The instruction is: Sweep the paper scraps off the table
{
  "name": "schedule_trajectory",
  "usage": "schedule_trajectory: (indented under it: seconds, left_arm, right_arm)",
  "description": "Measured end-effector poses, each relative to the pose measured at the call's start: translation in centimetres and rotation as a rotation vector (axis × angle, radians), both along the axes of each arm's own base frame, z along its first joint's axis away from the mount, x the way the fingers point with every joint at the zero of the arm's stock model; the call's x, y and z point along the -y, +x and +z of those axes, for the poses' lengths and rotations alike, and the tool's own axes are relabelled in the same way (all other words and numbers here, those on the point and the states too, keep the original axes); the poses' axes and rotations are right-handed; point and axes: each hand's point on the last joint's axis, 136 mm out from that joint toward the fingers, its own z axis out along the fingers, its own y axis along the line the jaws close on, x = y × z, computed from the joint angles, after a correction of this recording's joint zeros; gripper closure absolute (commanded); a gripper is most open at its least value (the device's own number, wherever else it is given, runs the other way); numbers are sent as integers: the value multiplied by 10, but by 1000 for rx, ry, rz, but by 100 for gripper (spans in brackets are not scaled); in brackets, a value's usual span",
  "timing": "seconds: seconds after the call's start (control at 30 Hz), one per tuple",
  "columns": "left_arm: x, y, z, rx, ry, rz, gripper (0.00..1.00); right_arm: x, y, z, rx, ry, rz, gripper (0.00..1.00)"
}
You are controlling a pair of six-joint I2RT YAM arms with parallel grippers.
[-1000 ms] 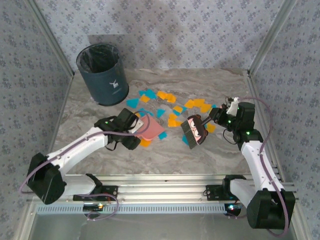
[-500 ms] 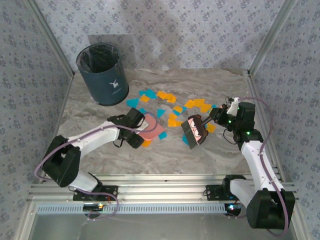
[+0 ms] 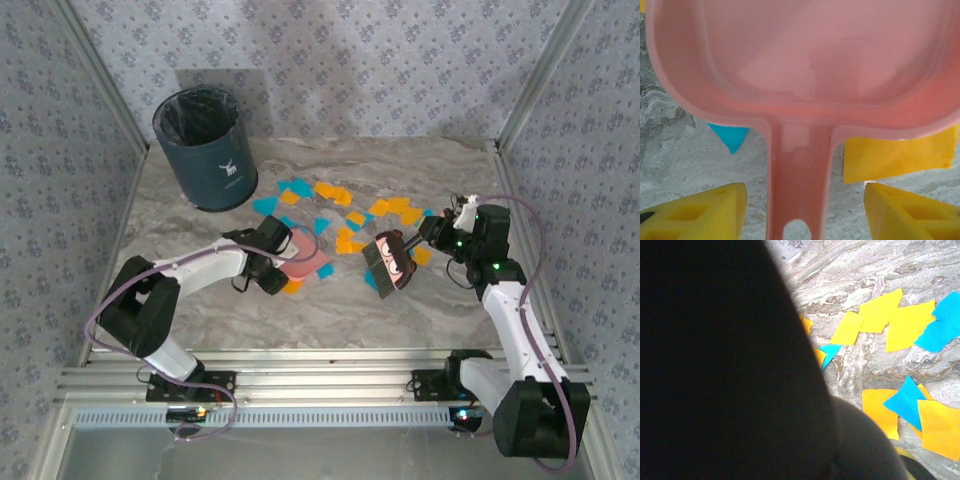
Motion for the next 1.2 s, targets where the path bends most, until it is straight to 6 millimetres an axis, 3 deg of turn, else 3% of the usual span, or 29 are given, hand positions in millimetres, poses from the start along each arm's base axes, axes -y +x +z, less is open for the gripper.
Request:
schedule_trajectory:
  seconds: [0.23,0.33,0.63,0.8,1.07,1.2]
  left_arm:
    - [0,3,-7,0,19,-16,69]
    - [-1,6,-6,16,29,-21,75]
    - [-2,9,3,53,45,-43,77]
    - [8,5,11,67,44,-91,76]
    - [45,7,33,99,-8,-213,76]
    - [67,5,31,79,-33,-288,76]
  right_arm:
    - [0,-2,-5,-13,1,0,100]
    - [0,-2,-6,-18,1,0,100]
    - [0,-2,-6,-19,1,-1,100]
    - [1,-4,-6,-21,1,-3,100]
    - [1,-6,-4,-15,0,-5,100]
    - [4,-7,-3,-15,-1,-13,100]
